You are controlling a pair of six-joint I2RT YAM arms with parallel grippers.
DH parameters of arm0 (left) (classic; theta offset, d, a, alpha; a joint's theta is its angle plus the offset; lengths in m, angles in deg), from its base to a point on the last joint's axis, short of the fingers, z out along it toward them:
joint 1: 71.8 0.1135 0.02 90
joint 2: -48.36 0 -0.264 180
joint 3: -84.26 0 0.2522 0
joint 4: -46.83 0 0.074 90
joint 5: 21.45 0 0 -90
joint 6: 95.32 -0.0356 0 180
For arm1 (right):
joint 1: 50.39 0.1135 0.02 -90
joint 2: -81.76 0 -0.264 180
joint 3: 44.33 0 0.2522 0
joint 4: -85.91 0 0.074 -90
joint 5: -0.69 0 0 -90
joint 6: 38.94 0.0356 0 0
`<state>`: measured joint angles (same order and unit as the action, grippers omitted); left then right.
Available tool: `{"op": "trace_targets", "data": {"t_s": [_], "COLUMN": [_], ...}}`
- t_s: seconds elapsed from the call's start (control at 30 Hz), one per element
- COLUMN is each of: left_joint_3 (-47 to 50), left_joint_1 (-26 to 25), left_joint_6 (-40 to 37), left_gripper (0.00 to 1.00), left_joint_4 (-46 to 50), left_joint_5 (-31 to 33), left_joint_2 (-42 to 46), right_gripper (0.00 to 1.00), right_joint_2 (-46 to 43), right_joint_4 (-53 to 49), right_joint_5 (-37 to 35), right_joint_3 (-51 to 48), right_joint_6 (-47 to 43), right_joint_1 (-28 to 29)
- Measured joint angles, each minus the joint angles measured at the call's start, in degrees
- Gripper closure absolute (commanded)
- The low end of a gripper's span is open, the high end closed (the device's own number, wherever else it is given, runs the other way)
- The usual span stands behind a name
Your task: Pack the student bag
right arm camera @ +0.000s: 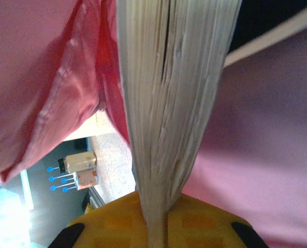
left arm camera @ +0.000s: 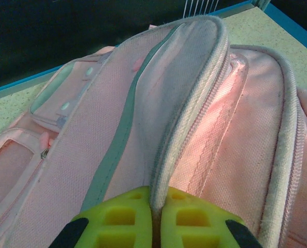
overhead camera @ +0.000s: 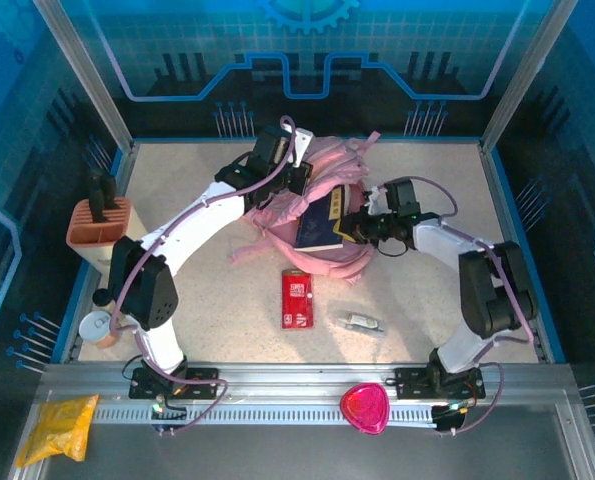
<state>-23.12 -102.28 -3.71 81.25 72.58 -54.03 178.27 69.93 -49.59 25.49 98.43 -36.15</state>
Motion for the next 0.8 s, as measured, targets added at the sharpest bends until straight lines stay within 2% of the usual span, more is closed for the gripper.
{"op": "trace_targets", "data": {"t_s": [0.1, 0.3, 0.37, 0.47, 0.57, 0.67, 0.8], "left_joint_3": [0.0, 0.48, 0.96, 1.22, 1.22, 1.22, 1.25], "left_joint_1": [0.0, 0.0, 0.0, 0.0, 0.0, 0.13, 0.24], "left_joint_6": [0.09, 1.77, 2.32, 2.99, 3.23, 3.98, 4.74], "left_gripper": [1.0, 1.0, 1.0, 1.0, 1.0, 1.0, 1.0], "left_joint_4": [0.11, 0.0, 0.0, -0.02, -0.31, -0.42, -0.42], "left_joint_5": [-0.26, -0.26, -0.28, -0.33, -0.48, -0.52, -0.94], "left_joint_2": [0.0, 0.04, 0.13, 0.13, 0.22, 0.24, 0.24], "right_gripper": [0.76, 0.47, 0.43, 0.42, 0.47, 0.6, 0.72], "right_joint_2": [4.24, 7.8, 7.04, 3.15, -3.21, -7.45, -7.63], "right_joint_4": [0.2, -0.35, -2.34, -5.49, -7.82, -8.31, -5.53], "right_joint_5": [-0.63, -3.93, -6.08, -10.08, -13.81, -16.39, -17.73], "right_joint_3": [3.5, 8.37, 8.35, 6.49, 2.64, -0.74, -4.07], "right_joint_6": [-0.9, -4.13, -5.77, -8.24, -9.75, -9.99, -8.68], "right_joint_1": [-0.02, -0.92, -1.16, -0.72, 1.11, 5.2, 10.69]}}
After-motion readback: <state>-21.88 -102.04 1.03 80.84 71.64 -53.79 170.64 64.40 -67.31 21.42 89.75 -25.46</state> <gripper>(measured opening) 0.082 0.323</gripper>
